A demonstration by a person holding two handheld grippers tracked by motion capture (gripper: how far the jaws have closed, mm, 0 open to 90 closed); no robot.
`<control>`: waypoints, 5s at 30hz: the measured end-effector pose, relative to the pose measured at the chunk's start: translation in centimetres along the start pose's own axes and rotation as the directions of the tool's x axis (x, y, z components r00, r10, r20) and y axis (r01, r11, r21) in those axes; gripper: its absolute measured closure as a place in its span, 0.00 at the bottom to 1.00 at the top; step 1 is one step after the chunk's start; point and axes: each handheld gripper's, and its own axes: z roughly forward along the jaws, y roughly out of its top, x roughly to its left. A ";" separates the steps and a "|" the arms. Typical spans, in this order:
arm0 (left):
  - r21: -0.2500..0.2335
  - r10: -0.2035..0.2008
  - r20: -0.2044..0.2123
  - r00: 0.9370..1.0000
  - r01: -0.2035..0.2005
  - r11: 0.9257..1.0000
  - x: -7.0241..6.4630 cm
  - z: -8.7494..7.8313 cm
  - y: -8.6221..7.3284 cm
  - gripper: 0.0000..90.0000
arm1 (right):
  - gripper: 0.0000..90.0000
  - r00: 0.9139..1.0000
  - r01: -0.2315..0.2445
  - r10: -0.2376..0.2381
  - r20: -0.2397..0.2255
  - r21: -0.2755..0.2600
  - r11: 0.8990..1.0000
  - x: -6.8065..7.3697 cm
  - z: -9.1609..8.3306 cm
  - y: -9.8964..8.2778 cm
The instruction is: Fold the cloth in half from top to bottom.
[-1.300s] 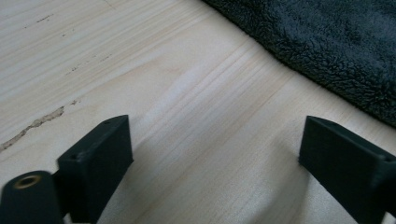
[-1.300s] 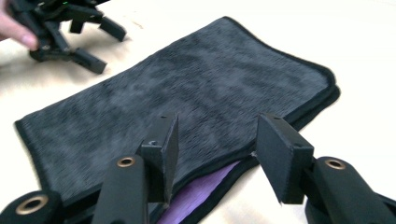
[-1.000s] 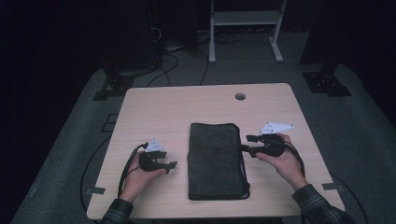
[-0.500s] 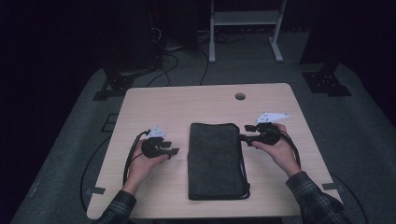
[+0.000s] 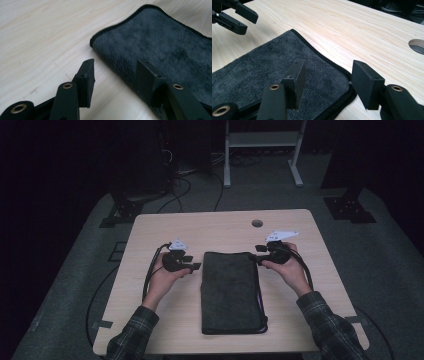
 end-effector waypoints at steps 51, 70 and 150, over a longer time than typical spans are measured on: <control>0.129 -0.002 -0.011 1.000 0.003 0.992 3.2 7.4 1.9 0.75 | 0.65 0.999 -0.023 0.018 0.047 0.105 0.994 -4.1 6.1 -2.5; 0.152 0.012 -0.109 0.994 0.005 0.988 2.6 7.0 4.1 0.97 | 0.95 0.994 -0.047 0.032 0.108 0.139 0.989 -3.3 6.2 -0.2; 0.056 0.027 0.246 0.969 -0.042 0.998 -7.8 -4.3 -5.2 0.97 | 0.94 0.978 0.013 0.007 -0.210 0.094 0.995 7.2 -5.6 -7.5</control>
